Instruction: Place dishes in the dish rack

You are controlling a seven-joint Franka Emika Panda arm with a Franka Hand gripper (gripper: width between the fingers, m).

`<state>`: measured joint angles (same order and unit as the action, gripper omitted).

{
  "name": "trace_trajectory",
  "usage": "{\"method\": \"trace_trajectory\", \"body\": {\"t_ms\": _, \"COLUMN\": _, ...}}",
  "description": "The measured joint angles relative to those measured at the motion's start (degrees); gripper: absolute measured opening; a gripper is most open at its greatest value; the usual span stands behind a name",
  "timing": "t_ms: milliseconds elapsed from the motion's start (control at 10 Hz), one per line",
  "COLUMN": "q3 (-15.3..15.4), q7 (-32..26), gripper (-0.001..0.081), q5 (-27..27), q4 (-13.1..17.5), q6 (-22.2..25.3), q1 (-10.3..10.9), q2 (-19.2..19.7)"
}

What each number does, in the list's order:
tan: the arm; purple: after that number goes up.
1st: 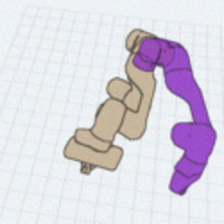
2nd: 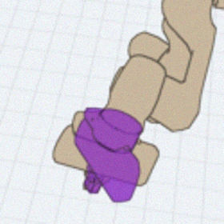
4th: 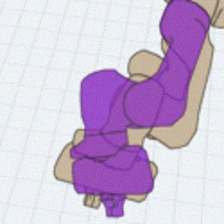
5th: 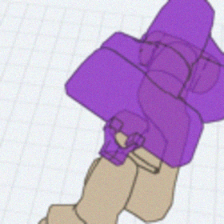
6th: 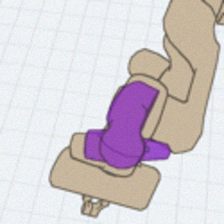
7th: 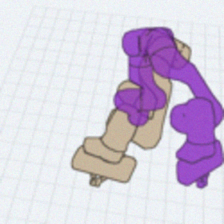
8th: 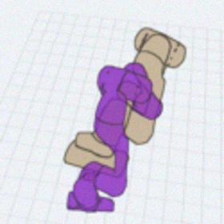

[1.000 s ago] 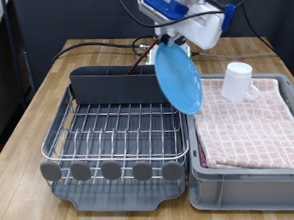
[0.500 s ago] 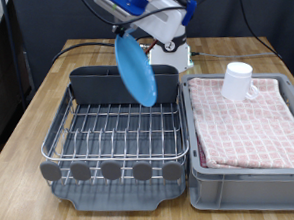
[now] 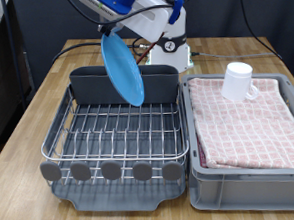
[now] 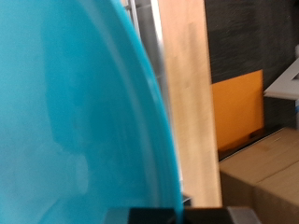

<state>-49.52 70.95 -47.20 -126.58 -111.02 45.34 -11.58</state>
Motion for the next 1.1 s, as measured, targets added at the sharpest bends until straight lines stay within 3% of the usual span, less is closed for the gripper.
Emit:
{"method": "trace_trajectory", "body": {"t_ms": 400, "q3": -3.5, "q7": -9.7, "gripper": 0.0015, "q5": -3.8, "q4": 1.1, "q6": -5.1, "q1": -0.4, "q2": 0.0}}
{"method": "trace_trajectory", "body": {"t_ms": 1100, "q3": -6.4, "q7": -13.2, "gripper": 0.0015, "q5": -6.8, "q4": 2.8, "q6": -6.5, "q1": -0.7, "q2": 0.8}}
